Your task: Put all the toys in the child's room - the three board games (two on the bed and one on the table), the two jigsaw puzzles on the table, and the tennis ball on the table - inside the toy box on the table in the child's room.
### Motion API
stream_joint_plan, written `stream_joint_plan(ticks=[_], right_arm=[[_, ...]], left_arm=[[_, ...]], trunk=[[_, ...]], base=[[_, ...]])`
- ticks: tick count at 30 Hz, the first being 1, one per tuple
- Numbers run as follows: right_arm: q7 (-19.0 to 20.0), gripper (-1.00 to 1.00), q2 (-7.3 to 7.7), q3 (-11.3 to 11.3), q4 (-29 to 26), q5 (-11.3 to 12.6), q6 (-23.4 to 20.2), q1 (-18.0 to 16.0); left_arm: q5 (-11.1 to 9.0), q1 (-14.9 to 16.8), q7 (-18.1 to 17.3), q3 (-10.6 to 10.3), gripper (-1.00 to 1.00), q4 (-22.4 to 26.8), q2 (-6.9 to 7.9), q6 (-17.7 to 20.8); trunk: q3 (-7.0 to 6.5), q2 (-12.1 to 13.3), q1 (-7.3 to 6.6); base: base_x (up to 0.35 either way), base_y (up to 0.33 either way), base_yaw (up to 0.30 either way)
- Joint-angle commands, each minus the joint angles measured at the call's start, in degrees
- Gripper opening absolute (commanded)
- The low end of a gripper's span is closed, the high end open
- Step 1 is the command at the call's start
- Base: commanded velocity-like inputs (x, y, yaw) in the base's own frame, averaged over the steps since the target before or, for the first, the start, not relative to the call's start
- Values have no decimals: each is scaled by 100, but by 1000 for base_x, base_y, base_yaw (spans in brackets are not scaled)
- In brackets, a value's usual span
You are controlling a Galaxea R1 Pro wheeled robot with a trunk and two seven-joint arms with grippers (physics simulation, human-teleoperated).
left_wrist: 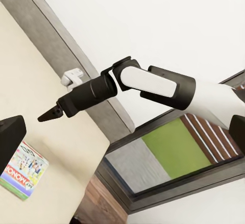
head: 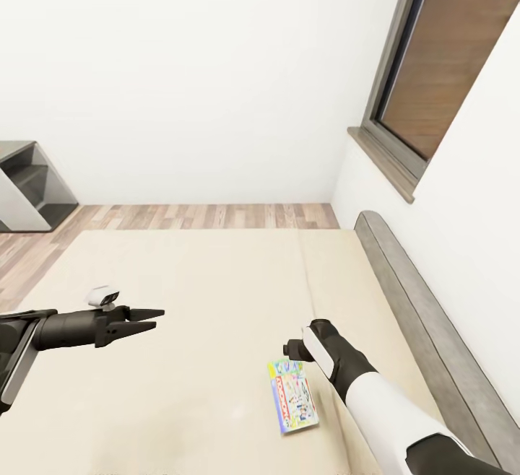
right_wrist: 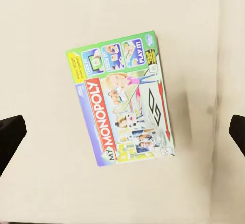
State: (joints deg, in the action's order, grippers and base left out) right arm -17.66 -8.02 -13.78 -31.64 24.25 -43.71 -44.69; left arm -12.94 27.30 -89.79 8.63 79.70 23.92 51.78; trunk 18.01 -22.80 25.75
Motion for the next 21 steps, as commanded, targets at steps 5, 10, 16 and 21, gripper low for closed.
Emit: stream_joint_plan(ticks=[5,10,16,21], right_arm=[[-53,100,3,-28,-8,59,-15,-5],[-53,100,3,-28,-9,61,-13,-5],[-47,100,4,-28,-9,56,1,-5],[-30,100,7,-28,-9,54,23,-3]], left_arm=[[2,4,-21,-1,100,1,0,61],[5,4,-21,-1,100,1,-1,61],[3,4,-21,-1,100,1,-1,61],[2,4,-21,-6,100,1,-1,61]], trunk=[[58,-11,3],[105,-11,3],[162,-11,3],[209,-11,3]], base=[[0,0,0],[0,0,0],[0,0,0],[0,0,0]])
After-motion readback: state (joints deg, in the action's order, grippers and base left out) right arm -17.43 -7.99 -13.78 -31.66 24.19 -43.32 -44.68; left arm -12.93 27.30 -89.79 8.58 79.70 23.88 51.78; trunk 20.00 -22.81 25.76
